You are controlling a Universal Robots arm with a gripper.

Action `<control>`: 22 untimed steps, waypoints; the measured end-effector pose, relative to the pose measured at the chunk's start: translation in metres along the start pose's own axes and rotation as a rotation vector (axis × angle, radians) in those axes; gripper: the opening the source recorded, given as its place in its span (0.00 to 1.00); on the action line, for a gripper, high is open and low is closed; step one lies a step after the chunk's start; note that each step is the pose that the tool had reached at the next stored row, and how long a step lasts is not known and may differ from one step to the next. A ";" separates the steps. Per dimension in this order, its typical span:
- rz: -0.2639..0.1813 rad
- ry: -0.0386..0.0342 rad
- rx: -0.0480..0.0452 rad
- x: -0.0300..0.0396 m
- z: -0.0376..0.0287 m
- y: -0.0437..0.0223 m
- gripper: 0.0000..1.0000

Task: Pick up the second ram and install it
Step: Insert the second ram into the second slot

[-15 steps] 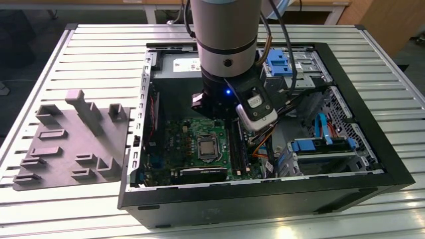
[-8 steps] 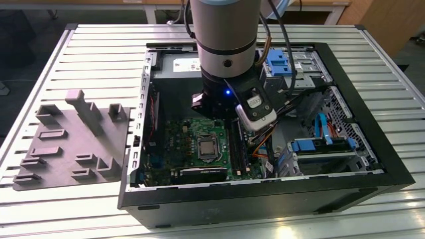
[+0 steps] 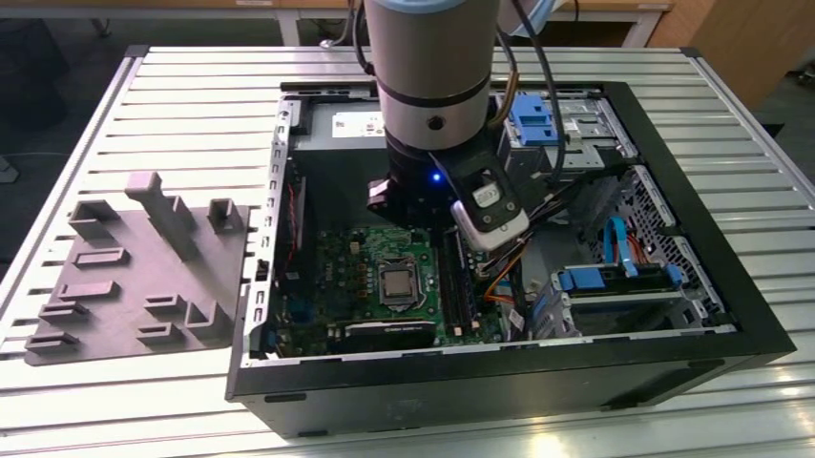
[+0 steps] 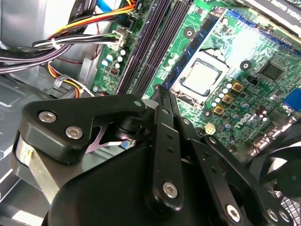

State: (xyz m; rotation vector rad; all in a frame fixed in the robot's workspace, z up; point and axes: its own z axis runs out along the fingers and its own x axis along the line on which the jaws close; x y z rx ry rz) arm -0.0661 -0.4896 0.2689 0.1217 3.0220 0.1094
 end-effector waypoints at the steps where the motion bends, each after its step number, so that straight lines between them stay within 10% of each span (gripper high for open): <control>1: 0.000 0.0000 -0.0001 0.0000 0.0005 0.0001 0.12; 22: -0.001 0.0000 -0.0002 -0.0002 0.0130 0.0001 0.12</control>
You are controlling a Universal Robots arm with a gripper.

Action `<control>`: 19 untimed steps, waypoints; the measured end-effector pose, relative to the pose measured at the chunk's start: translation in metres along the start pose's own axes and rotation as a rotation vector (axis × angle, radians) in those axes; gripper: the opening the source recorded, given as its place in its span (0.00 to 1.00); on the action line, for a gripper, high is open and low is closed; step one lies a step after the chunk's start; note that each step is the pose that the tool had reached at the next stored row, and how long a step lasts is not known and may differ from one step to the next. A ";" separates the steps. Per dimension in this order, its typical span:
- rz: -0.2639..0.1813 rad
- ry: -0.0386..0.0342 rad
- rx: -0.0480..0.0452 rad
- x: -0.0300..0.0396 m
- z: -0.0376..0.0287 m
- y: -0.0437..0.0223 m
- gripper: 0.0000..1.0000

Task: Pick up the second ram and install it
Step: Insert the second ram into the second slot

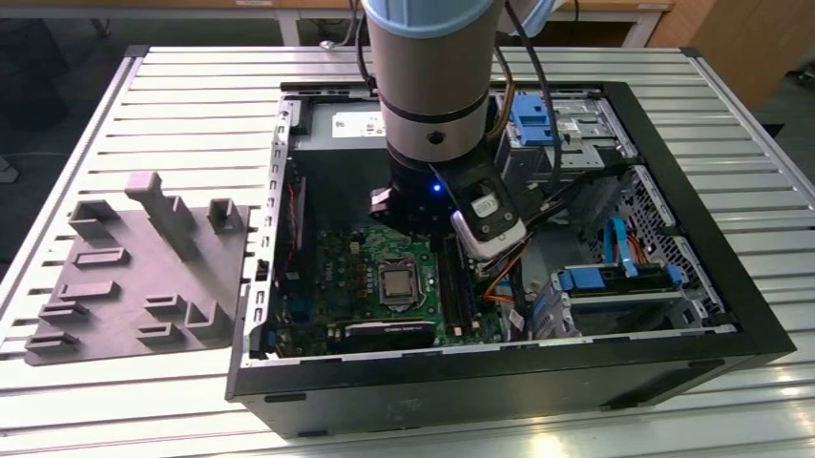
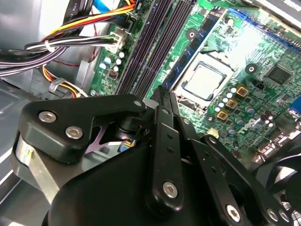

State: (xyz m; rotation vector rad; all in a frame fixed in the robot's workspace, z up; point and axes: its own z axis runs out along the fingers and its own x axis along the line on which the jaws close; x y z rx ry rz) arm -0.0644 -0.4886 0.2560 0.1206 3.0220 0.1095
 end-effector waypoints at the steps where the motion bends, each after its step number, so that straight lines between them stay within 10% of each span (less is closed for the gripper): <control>1: 0.000 0.0000 0.0000 0.0000 0.0006 -0.0001 0.12; 19: 0.000 0.0000 -0.0001 0.0013 0.0120 -0.0009 0.12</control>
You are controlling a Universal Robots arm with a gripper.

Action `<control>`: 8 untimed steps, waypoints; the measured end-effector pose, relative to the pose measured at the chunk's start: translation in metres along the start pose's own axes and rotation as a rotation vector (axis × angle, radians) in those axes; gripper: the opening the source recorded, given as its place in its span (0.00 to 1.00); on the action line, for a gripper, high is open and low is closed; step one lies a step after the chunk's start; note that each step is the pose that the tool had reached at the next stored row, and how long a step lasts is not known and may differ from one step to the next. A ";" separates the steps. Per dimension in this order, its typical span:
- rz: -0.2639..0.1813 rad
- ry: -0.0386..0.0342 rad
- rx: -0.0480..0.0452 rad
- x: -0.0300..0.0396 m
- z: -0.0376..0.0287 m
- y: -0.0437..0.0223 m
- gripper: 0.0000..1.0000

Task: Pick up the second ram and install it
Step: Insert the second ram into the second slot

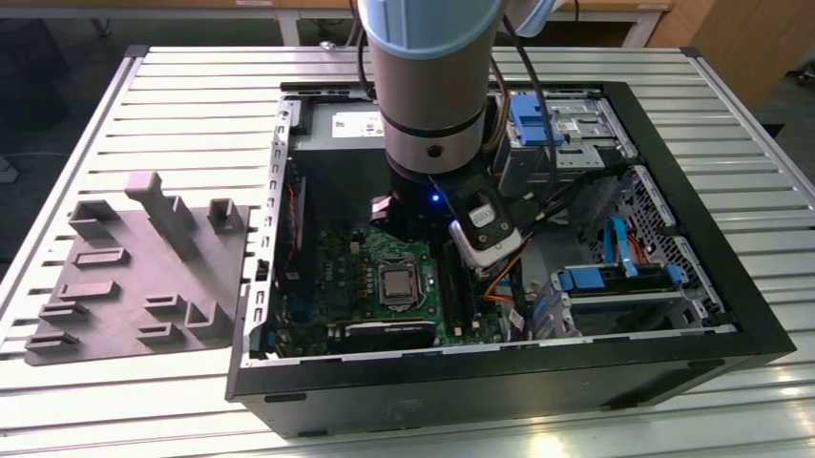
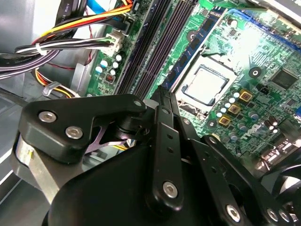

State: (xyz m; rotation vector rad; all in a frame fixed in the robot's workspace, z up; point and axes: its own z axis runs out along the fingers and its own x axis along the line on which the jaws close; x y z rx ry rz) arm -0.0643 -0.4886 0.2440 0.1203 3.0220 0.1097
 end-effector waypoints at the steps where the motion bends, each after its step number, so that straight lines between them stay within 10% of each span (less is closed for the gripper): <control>1: 0.000 0.0000 0.0001 0.0000 0.0006 -0.0001 0.12; 8: 0.000 0.0000 0.0001 0.0005 0.0043 -0.0004 0.12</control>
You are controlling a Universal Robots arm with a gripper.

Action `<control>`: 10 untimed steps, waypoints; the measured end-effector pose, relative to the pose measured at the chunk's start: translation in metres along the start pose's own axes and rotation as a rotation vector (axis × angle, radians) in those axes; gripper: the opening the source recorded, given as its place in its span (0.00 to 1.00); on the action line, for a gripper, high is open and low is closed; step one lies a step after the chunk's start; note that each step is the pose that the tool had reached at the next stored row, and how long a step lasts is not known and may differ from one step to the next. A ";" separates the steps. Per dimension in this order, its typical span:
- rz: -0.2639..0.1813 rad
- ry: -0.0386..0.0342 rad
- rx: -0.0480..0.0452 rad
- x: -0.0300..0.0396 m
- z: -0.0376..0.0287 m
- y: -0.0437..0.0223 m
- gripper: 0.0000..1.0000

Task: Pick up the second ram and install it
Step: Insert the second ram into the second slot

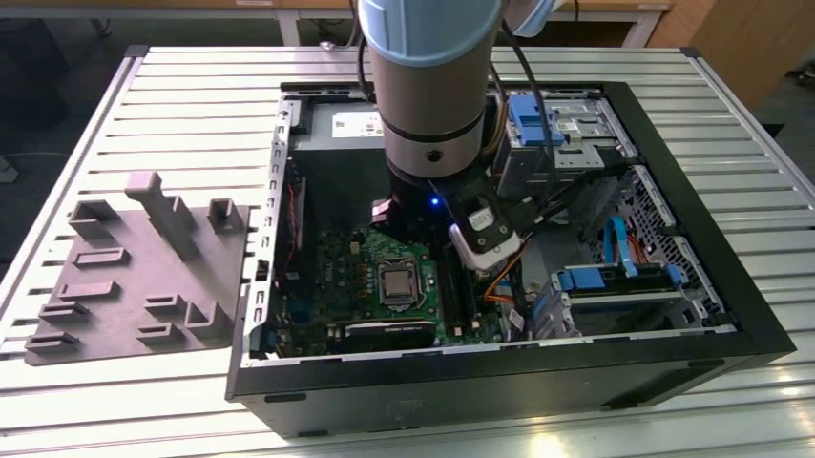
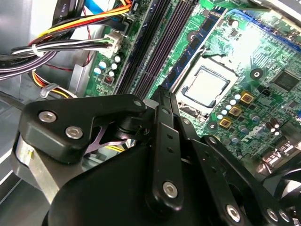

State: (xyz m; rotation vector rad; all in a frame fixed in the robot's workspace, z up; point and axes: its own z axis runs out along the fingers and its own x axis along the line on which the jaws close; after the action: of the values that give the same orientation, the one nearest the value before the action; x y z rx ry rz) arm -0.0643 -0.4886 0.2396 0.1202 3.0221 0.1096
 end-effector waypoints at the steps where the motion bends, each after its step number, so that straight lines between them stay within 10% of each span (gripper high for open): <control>1: 0.000 0.0000 0.0000 0.0001 0.0007 0.0000 0.12; 10: -0.001 0.0002 0.0003 0.0000 0.0057 -0.0004 0.12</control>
State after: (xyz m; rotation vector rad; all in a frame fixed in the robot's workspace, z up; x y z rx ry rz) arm -0.0637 -0.4887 0.2339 0.1190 3.0223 0.1091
